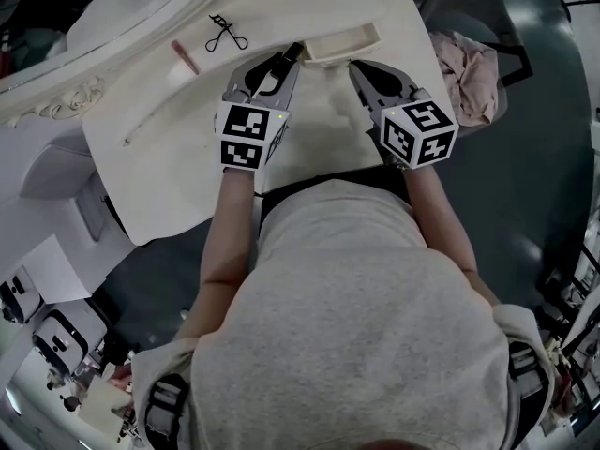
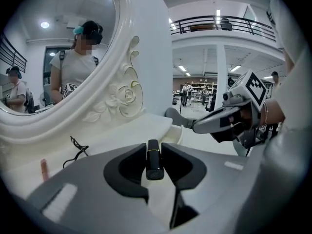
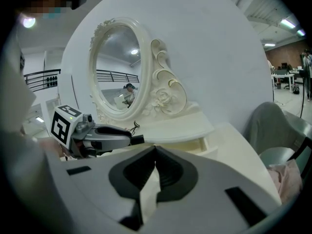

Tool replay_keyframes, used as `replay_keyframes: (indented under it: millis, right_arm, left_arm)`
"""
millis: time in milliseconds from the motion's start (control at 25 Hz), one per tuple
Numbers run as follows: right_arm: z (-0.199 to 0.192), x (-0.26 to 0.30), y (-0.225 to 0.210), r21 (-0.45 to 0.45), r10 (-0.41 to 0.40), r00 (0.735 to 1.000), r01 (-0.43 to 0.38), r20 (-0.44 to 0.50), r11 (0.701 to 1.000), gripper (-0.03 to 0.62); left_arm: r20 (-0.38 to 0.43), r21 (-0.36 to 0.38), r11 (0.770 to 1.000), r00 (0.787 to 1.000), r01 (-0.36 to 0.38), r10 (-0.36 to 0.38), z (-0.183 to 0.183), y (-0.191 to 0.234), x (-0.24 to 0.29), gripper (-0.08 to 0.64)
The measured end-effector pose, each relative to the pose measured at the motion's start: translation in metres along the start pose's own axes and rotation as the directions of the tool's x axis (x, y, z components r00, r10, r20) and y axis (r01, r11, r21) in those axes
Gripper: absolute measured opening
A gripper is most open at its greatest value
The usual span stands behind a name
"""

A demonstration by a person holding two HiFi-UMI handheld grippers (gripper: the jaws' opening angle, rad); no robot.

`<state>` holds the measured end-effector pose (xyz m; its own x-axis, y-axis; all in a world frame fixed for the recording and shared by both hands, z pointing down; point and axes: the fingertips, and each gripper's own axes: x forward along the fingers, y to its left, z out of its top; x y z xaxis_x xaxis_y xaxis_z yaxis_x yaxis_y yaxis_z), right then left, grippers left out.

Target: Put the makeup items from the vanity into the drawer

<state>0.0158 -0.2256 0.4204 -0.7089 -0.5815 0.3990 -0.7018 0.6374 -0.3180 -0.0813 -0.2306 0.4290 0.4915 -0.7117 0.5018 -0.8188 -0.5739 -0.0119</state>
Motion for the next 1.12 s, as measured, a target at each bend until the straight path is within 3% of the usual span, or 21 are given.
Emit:
replay_keyframes:
  millis: [280,720,1120]
  right_arm:
    - [0.004,-0.004,-0.019,0.015,0.017,1.000,-0.017,0.020,1.000,0.008]
    - [0.002,-0.011,-0.042,0.016,0.053,0.999,-0.053,0.010,0.998,0.008]
    - [-0.002,-0.015,-0.060,0.015,0.066,0.998,-0.065,-0.015,0.998,0.008]
  left_arm:
    - [0.010,-0.006,1.000,1.000,0.023,-0.023,0.019,-0.012,0.024,0.103]
    - [-0.064,0.040,0.995,0.994,0.096,-0.093,0.027,-0.044,0.063,0.103]
    - [-0.087,-0.015,0.995,0.991,0.103,-0.104,0.023,-0.059,0.091,0.104]
